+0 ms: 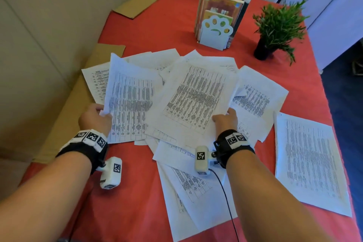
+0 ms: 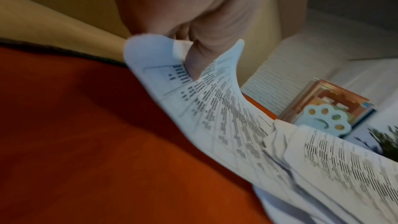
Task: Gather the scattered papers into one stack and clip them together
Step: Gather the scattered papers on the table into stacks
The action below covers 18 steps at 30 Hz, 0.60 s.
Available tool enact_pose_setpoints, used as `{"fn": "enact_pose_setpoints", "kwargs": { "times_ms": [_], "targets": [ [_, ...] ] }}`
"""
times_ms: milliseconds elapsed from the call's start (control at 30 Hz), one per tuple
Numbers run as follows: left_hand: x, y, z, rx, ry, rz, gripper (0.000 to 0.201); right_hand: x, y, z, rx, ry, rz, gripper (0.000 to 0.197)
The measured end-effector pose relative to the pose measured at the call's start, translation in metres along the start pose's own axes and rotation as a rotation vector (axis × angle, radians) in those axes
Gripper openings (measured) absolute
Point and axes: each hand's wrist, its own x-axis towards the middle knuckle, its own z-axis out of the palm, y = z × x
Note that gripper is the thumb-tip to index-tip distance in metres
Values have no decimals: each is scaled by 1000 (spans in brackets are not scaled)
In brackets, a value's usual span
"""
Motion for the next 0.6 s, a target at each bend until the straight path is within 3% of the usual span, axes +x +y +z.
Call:
{"fn": "enact_pose_setpoints", "kwargs": {
  "times_ms": [67,133,267,367,500,600],
  "targets": [
    [-10,-1,-4,-76,17,-41,67,-4,4,-9,2,-14,7,62],
    [-17,-4,-7,-114,13,-126,78,-9,8,-20,-74,-41,0,58],
    [-21,-16,-8,-24,-119,-109,24,-23,20,-46,-276,-85,-39,21],
    [-27,-13,-7,-66,-202,-88,22,-30,34,-62,-365,-140,1,16],
    [-47,-5,-4,-17,-412,21,12,-46,49,-82,-413,-249,6,21],
    [-67,-10,0,-83,-510,21,19,-53,56,-96,-432,-275,-25,23]
  ]
}}
